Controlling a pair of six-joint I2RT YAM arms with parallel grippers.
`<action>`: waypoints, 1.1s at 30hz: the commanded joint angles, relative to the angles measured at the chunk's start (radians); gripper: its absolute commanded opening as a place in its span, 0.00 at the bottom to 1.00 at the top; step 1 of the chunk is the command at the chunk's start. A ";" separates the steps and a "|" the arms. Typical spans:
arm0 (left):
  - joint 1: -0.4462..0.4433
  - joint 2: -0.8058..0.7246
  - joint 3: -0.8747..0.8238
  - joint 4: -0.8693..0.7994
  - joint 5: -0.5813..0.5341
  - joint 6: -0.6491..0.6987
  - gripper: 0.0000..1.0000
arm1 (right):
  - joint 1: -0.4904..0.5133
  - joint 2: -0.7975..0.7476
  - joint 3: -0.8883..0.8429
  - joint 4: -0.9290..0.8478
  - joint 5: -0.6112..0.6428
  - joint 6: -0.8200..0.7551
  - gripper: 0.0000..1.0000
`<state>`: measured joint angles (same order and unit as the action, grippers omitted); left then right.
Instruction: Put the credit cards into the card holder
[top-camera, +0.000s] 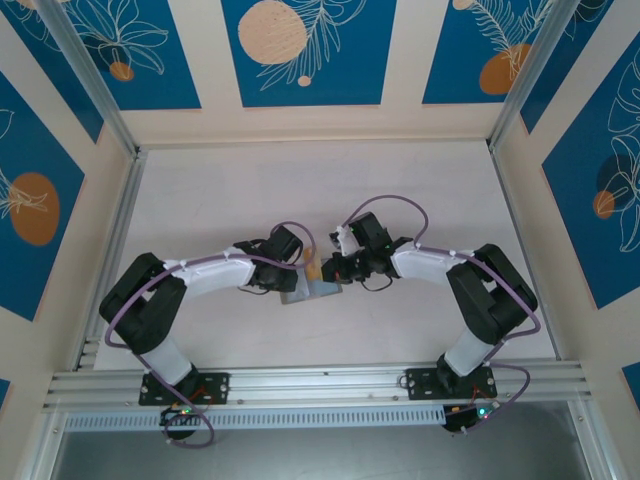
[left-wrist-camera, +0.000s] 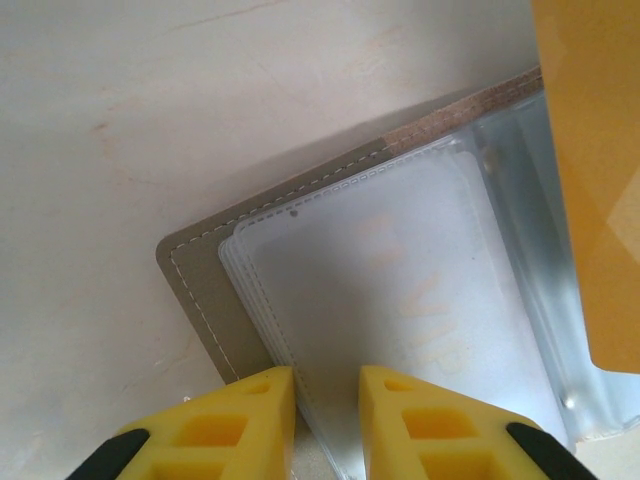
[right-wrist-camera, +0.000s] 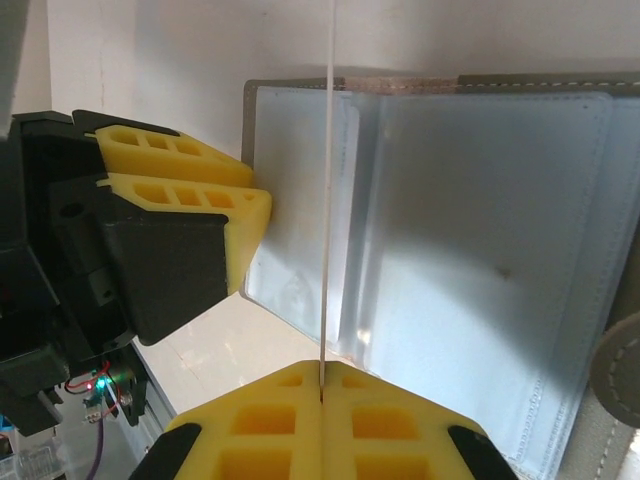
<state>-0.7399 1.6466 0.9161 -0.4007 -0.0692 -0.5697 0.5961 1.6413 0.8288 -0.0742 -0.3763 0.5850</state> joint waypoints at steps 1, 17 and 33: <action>-0.006 -0.002 -0.034 -0.061 -0.020 -0.010 0.23 | 0.013 0.032 0.016 0.009 -0.042 0.016 0.00; -0.006 -0.004 -0.026 -0.063 -0.018 -0.010 0.23 | 0.028 0.071 0.002 0.021 -0.013 0.023 0.00; -0.007 0.003 -0.016 -0.067 -0.012 -0.005 0.22 | 0.048 0.038 -0.134 0.099 0.041 0.123 0.00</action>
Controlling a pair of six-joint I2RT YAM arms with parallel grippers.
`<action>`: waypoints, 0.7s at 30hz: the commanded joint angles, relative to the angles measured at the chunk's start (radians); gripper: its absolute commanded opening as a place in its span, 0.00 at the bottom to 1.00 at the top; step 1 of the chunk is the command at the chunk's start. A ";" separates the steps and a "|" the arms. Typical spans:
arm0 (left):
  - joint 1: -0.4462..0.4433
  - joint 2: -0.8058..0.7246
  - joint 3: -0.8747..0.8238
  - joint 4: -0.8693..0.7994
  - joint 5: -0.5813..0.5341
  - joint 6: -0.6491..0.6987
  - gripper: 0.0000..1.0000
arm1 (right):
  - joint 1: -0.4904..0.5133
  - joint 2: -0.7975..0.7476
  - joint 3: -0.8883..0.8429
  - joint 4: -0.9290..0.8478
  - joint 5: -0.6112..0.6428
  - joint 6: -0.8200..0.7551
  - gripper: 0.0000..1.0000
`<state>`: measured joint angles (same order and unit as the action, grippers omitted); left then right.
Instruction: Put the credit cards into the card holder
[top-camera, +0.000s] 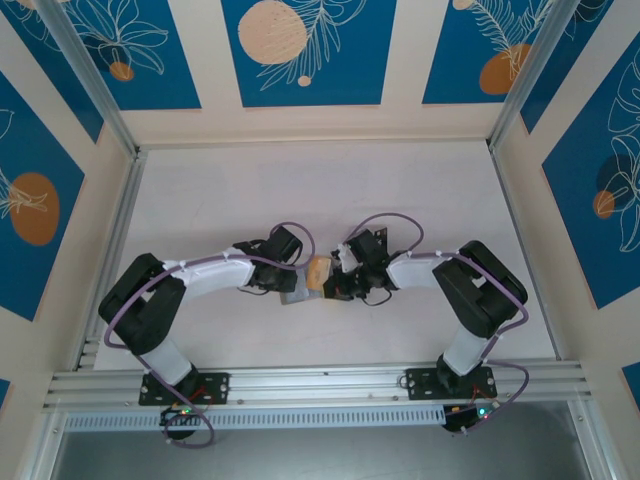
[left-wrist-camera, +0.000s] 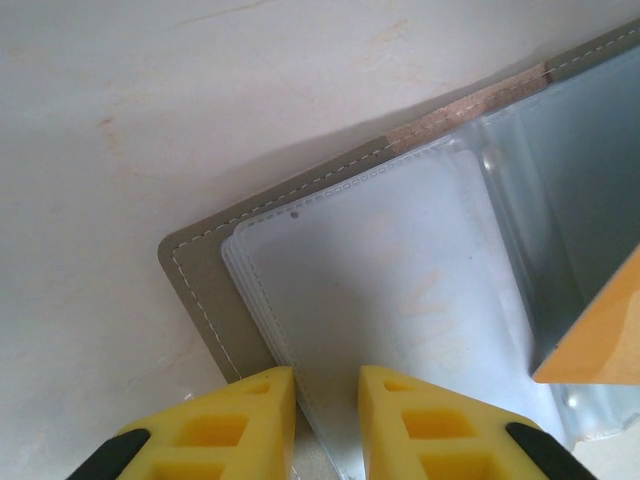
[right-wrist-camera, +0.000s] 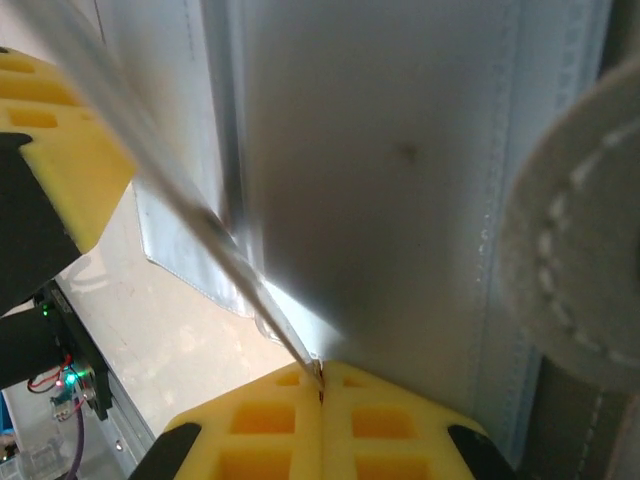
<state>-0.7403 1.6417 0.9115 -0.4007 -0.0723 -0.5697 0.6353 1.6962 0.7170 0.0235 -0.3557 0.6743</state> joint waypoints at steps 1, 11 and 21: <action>-0.006 0.005 -0.011 -0.067 -0.010 -0.005 0.22 | 0.009 -0.019 -0.024 0.003 0.020 0.036 0.00; -0.008 -0.002 -0.019 -0.060 -0.006 -0.010 0.22 | 0.015 -0.055 0.010 -0.034 -0.060 0.039 0.00; -0.007 -0.007 -0.011 -0.054 -0.001 -0.002 0.22 | 0.043 -0.041 0.065 -0.141 -0.081 0.006 0.00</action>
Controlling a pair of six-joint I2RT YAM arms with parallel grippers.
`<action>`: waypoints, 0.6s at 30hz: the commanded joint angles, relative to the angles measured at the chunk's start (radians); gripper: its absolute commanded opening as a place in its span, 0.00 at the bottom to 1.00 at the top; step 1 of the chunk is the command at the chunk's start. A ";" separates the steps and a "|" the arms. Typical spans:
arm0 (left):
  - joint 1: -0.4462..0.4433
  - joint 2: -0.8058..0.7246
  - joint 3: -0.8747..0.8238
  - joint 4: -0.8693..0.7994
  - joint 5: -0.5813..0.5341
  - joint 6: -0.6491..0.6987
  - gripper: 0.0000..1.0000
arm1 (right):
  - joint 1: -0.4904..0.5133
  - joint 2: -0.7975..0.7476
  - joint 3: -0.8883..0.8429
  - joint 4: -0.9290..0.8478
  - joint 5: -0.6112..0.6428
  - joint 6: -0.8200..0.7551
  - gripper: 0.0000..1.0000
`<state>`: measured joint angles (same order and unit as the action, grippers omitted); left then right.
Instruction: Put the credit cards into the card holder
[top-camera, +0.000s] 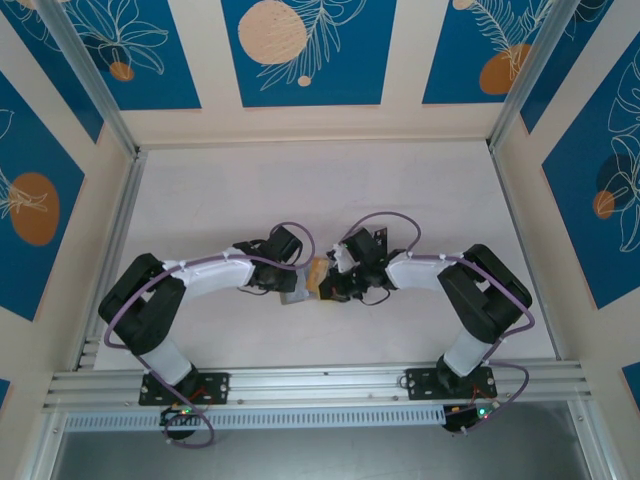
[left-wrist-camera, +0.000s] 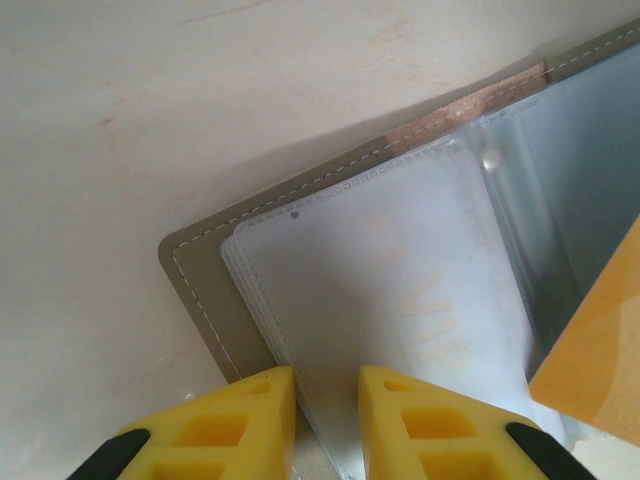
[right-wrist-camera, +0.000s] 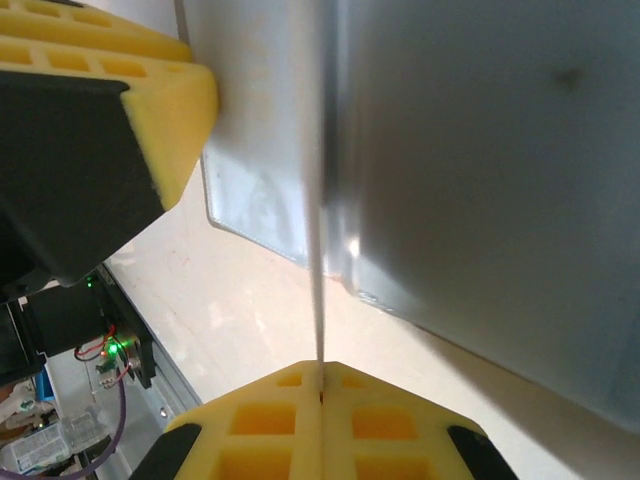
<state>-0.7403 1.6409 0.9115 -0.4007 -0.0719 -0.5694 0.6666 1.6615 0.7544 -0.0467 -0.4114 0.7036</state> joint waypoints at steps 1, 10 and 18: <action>-0.008 -0.006 -0.010 -0.053 -0.002 -0.003 0.22 | 0.012 -0.013 0.030 -0.090 -0.013 -0.028 0.00; -0.006 -0.050 0.008 -0.075 0.000 0.015 0.22 | -0.003 -0.023 0.124 -0.296 0.053 -0.135 0.00; -0.001 -0.129 0.085 -0.124 0.022 0.036 0.24 | -0.022 0.060 0.184 -0.343 -0.022 -0.183 0.00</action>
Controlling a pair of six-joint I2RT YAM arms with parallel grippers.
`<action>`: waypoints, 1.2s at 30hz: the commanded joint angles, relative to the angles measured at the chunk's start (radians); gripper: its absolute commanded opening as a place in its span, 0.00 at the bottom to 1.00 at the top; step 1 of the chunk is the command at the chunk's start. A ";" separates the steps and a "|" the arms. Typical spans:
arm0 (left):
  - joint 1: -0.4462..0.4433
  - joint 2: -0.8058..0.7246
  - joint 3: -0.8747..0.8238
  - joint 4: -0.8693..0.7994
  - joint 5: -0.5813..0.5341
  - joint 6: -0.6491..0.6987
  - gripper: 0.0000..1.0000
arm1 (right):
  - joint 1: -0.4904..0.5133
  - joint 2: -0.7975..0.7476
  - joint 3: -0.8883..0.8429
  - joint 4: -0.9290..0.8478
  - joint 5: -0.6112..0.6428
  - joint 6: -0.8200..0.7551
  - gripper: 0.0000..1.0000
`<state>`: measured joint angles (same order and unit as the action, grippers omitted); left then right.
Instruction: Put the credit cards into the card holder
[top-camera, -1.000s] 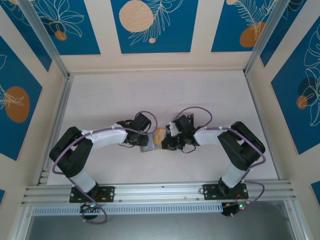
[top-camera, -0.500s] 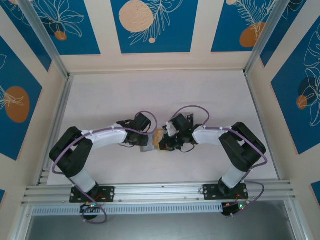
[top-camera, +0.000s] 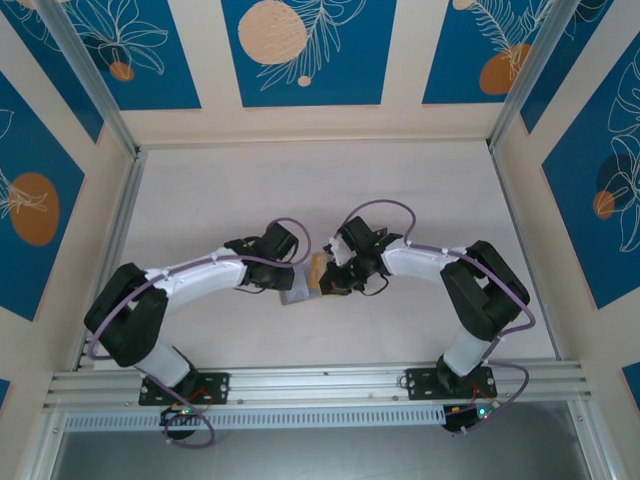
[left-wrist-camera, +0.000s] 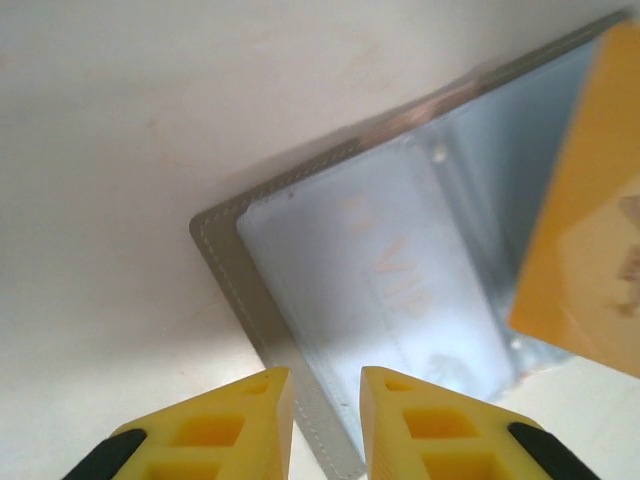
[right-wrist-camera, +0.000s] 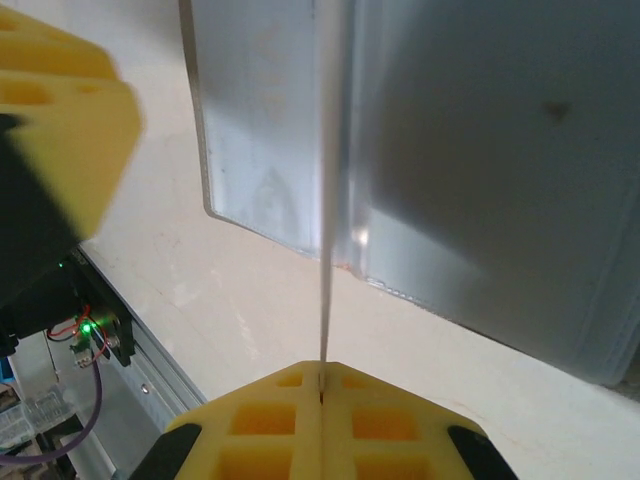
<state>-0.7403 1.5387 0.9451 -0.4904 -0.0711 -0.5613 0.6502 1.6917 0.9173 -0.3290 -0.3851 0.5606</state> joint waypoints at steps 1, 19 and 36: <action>-0.002 -0.019 0.065 -0.028 0.048 0.033 0.25 | -0.010 0.037 0.024 -0.064 -0.062 -0.043 0.00; -0.030 0.258 0.151 0.131 0.206 0.003 0.21 | -0.032 0.081 0.034 -0.077 -0.117 -0.086 0.00; -0.030 0.260 0.019 0.209 0.205 -0.041 0.20 | -0.111 0.088 -0.006 0.117 -0.247 -0.022 0.20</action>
<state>-0.7624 1.7844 1.0096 -0.2424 0.1242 -0.5957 0.5507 1.7840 0.9096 -0.2798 -0.5674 0.5182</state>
